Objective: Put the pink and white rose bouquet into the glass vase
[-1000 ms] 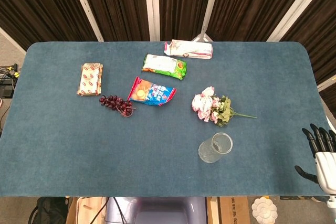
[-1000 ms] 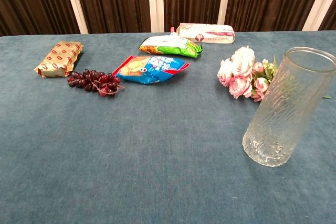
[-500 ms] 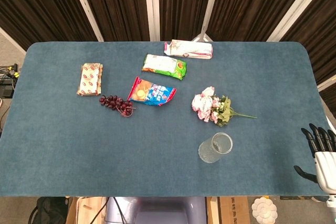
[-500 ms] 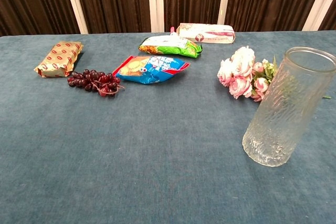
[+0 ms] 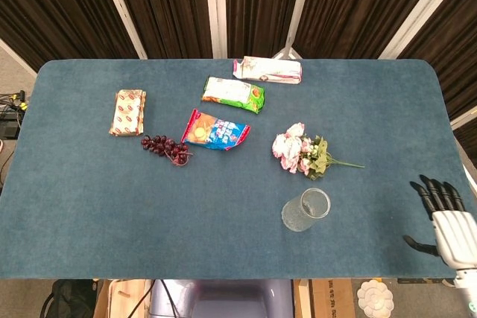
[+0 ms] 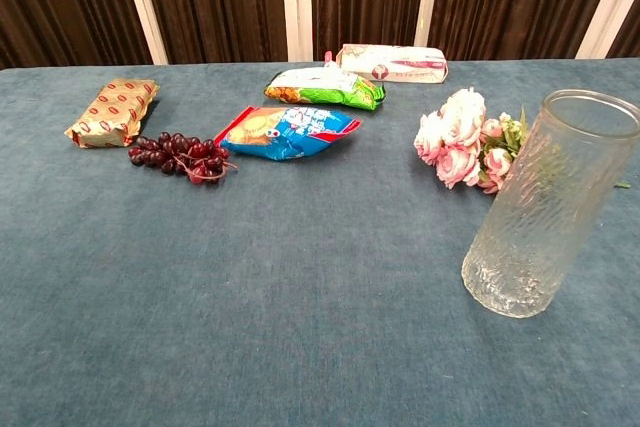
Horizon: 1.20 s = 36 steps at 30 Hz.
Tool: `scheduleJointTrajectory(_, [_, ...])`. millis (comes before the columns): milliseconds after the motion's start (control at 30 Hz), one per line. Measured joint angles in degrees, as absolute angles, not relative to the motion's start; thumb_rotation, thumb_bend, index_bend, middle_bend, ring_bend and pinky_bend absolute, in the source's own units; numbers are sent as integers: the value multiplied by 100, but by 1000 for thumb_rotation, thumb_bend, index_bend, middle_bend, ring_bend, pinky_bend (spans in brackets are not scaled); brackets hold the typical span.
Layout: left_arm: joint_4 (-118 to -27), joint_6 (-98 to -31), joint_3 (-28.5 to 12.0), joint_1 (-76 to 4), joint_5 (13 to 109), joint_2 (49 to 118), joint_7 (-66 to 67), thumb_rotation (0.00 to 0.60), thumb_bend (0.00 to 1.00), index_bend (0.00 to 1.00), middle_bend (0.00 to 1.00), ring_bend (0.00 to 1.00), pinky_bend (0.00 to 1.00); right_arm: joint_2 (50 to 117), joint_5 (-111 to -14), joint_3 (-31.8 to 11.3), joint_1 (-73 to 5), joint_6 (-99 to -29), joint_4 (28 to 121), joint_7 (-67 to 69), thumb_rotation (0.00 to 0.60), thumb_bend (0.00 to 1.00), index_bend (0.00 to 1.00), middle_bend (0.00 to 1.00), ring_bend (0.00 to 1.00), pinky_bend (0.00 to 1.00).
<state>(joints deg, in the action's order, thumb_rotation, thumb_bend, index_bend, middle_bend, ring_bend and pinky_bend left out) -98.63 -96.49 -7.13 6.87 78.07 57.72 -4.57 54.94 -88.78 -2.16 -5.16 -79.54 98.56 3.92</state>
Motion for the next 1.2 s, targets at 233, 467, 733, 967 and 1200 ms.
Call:
scheduleJointTrajectory(233, [-9868,-9633,-719,674,7803,5789,-417,600,188,97,0,0,0,5378,-8641,-463,-1283,-6974,10092,639,600,97,113,53,31,0])
scheduleJointTrajectory(467, [-9863,-9630,-732,674,7782,5790,-407,600,188,97,0,0,0,5783,-7925,-819,-1881,-6330,10062,497,600,96,113,53,32,0])
scheduleJointTrajectory(733, [-9869,-9635,-748,669,7757,5807,-348,600,188,97,0,0,0,6431,-7365,-1039,-2422,-5662,9721,476,600,97,113,53,32,0])
scheduleJointTrajectory(967, [-9874,-9625,-784,650,7687,5837,-253,600,188,97,0,0,0,7012,-6853,-1257,-2845,-5360,9102,374,600,97,113,53,32,0])
scheduleJointTrajectory(1200, [-9894,-9612,-805,621,7635,5890,-68,600,188,97,0,0,0,7372,-6427,-1352,-3184,-5005,8739,279,600,97,113,53,32,0])
